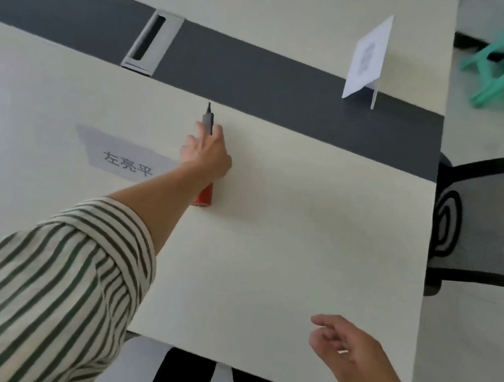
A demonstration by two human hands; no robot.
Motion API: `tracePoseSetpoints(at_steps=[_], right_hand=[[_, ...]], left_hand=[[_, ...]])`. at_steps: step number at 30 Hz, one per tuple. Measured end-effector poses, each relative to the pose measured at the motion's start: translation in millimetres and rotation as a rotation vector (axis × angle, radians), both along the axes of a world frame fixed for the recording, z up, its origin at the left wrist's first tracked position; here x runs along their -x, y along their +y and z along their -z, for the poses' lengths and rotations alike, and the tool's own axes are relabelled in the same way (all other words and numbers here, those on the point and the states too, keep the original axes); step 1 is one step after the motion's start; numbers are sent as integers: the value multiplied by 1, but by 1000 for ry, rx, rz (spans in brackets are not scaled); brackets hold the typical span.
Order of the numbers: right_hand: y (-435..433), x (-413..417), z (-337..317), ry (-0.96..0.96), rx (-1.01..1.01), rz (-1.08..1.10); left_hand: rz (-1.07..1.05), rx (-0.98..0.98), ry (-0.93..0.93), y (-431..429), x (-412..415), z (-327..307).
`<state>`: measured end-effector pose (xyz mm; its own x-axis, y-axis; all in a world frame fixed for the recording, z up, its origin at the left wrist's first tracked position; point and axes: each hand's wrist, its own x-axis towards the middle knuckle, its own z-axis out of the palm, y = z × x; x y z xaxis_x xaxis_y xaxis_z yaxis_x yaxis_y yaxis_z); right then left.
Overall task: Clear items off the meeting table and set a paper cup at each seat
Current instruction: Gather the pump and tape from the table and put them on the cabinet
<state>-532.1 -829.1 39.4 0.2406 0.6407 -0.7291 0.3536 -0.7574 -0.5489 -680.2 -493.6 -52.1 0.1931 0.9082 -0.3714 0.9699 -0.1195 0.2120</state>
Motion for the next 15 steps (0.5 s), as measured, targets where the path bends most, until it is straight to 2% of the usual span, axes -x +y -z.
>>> tracePoseSetpoints(at_steps=[2,7,11,15], right_hand=[[1,-9,4,4,12,23],[6,-29,17,35,48,12],[12,-41,23,32,35,-17],[18,-47,16,31,-8,-70]], left_hand=[[-17,33,9,1,-8,14],[118,-5,-23,-36,-26,36],[189,23,-111,-63,-29,37],[128,69,-264,-82,-25,13]])
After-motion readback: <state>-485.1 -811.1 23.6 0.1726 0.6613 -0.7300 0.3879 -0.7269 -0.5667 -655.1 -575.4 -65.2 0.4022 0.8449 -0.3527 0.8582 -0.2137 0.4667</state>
